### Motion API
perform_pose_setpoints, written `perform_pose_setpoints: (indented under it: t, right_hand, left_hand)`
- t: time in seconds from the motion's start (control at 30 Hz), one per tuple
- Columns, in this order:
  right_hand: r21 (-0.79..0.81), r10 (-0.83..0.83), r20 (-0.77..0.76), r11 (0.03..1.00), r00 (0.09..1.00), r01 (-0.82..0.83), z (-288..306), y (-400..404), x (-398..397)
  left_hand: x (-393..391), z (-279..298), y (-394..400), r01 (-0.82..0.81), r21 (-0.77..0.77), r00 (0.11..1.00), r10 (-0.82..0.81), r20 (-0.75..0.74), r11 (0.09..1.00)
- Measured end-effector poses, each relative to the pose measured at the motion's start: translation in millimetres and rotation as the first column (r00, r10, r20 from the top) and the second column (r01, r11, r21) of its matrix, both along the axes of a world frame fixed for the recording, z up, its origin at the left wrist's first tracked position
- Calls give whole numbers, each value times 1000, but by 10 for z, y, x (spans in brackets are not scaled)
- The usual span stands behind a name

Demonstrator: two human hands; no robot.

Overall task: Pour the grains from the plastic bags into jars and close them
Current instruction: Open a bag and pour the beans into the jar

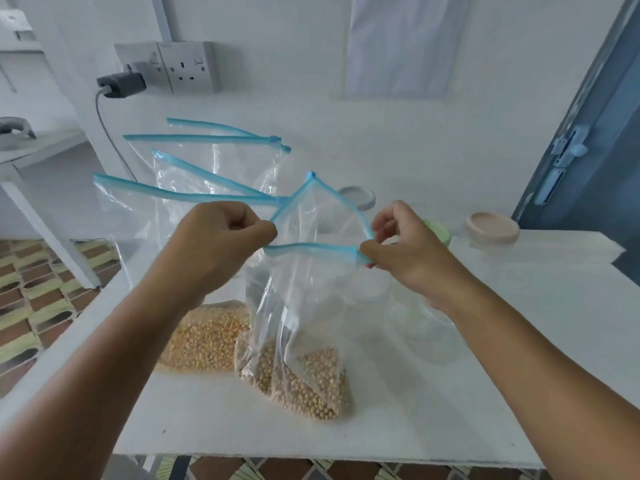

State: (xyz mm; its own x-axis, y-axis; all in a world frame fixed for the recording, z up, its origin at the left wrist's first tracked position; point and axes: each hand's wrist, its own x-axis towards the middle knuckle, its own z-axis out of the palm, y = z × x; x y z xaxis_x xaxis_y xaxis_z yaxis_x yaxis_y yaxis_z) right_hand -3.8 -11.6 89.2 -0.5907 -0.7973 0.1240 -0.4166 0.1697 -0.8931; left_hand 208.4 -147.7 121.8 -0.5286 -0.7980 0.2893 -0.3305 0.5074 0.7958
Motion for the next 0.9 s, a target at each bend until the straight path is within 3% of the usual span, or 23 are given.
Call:
perform_pose_setpoints:
  t: [0.13,0.2,0.33,0.47,0.57,0.73,0.9]
  right_hand:
    - [-115,104,-107,987,989,-116,43,-115,259]
    - [-145,106,-235,979,966,-143,65,-121,315]
    - [107,100,-508,993,855,-53,-2,-10,134]
    - [153,-14,-505,983,863,106,-26,134,-112]
    - [161,9,-535,983,845,92,-17,121,-120]
    - [112,126,-563,991,817,-75,134,65,-35]
    - [174,93,-605,985,791,17,53,125,-244]
  left_hand:
    - [-98,24,9,145,-58,984,-138,109,988]
    - [-146,22,4,199,-63,973,-189,129,978]
    - [-36,15,-111,111,-78,990,-104,98,991]
    - [169,-42,-119,33,-167,994,-14,110,985]
    - [101,-67,15,3,-195,997,12,78,981]
    - [-116,-50,217,39,-187,999,-37,17,982]
    - [5,-53,121,-70,-258,995,86,49,964]
